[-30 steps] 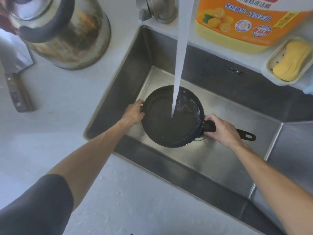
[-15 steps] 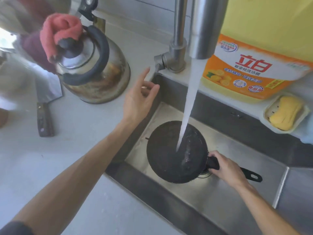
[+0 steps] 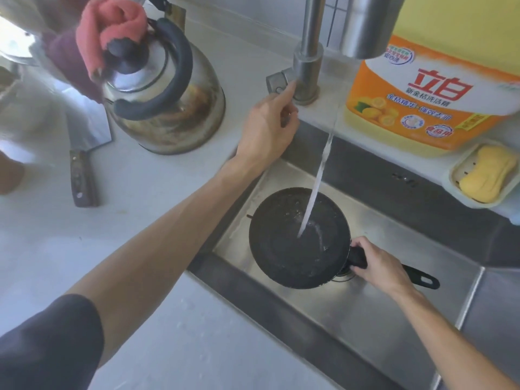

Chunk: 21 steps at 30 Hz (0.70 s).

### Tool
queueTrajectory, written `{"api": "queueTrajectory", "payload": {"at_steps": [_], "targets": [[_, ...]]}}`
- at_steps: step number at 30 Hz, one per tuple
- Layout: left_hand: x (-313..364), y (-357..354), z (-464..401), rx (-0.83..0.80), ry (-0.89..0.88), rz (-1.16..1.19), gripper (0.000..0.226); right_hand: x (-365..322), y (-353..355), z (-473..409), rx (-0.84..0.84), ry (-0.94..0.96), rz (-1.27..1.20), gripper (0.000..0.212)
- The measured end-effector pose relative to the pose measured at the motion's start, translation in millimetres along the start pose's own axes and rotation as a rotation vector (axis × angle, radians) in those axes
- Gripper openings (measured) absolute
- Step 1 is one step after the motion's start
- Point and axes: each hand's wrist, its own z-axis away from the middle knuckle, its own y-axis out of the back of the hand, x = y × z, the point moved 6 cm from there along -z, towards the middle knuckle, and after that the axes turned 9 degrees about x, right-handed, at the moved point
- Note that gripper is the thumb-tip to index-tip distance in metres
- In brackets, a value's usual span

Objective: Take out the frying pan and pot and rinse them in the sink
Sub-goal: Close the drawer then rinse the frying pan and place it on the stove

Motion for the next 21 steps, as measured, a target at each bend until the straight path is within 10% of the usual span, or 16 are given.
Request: {"api": "queueTrajectory", "payload": {"at_steps": [7, 13, 21], "targets": [[-52, 13, 62, -0.046, 0.188, 0.097, 0.036, 0, 11, -5, -0.076, -0.014, -0.122, 0.038], [-131, -54, 154, -0.883, 0.422, -0.251, 0.033, 6, 9, -3, -0.014, -0.098, -0.235, 0.036], [-162, -62, 160, -0.842, 0.399, -0.391, 0.036, 8, 12, -5, 0.015, -0.091, -0.244, 0.036]]}}
